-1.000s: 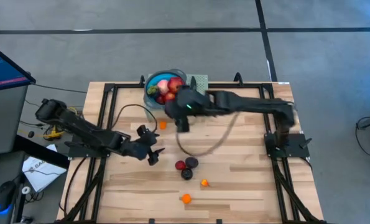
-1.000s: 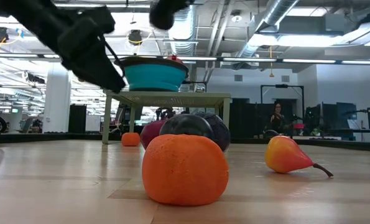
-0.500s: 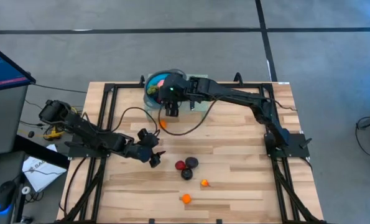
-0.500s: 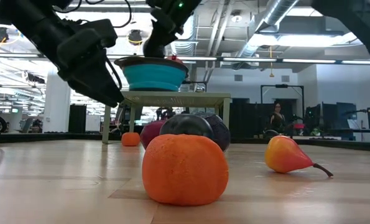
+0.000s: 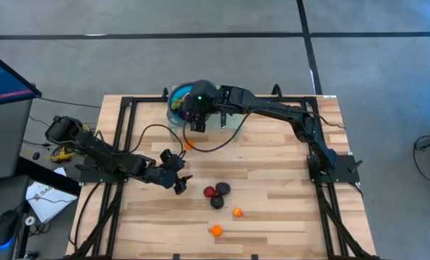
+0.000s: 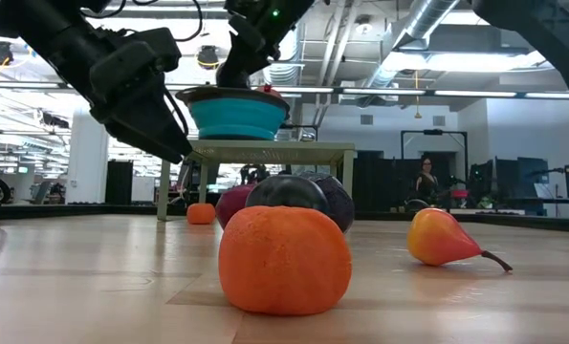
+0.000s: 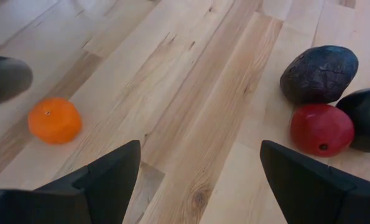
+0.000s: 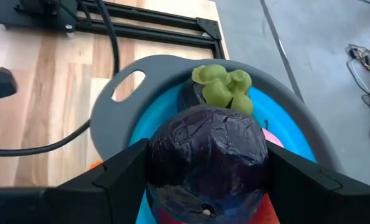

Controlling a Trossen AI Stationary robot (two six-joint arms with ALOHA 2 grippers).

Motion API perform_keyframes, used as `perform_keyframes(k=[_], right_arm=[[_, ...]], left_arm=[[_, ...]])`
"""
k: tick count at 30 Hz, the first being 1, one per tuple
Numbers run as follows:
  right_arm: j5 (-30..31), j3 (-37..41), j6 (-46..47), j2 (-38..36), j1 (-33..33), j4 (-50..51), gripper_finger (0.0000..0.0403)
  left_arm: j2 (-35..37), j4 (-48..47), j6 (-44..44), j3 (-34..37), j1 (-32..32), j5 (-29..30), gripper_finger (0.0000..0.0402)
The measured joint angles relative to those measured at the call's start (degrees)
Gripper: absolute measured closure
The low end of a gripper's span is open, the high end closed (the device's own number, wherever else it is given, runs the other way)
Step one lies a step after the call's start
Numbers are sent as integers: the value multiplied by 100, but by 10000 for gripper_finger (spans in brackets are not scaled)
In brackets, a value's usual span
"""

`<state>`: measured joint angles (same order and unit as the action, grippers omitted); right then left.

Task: Pick & Place Fruit
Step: Put the purple plum into the blue strainer bowl, then put the orange pear into the blue strainer bowl

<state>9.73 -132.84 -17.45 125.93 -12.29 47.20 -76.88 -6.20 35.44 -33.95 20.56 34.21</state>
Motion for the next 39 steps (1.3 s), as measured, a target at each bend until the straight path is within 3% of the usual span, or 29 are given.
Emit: perform_keyframes(k=[7, 15, 21, 34, 39], right_arm=[[-85, 0, 35, 0, 10, 11, 126], [-78, 0, 103, 0, -26, 32, 70], [-83, 0, 102, 0, -55, 35, 52], [-71, 3, 14, -345, 42, 103, 85], [-70, 7, -24, -528, 140, 578, 97]], left_arm=[[0, 25, 0, 0, 0, 1, 78], [0, 45, 0, 0, 0, 1, 78], [0, 72, 0, 0, 0, 1, 78], [0, 76, -2, 0, 0, 3, 78], [0, 83, 0, 0, 0, 3, 78]])
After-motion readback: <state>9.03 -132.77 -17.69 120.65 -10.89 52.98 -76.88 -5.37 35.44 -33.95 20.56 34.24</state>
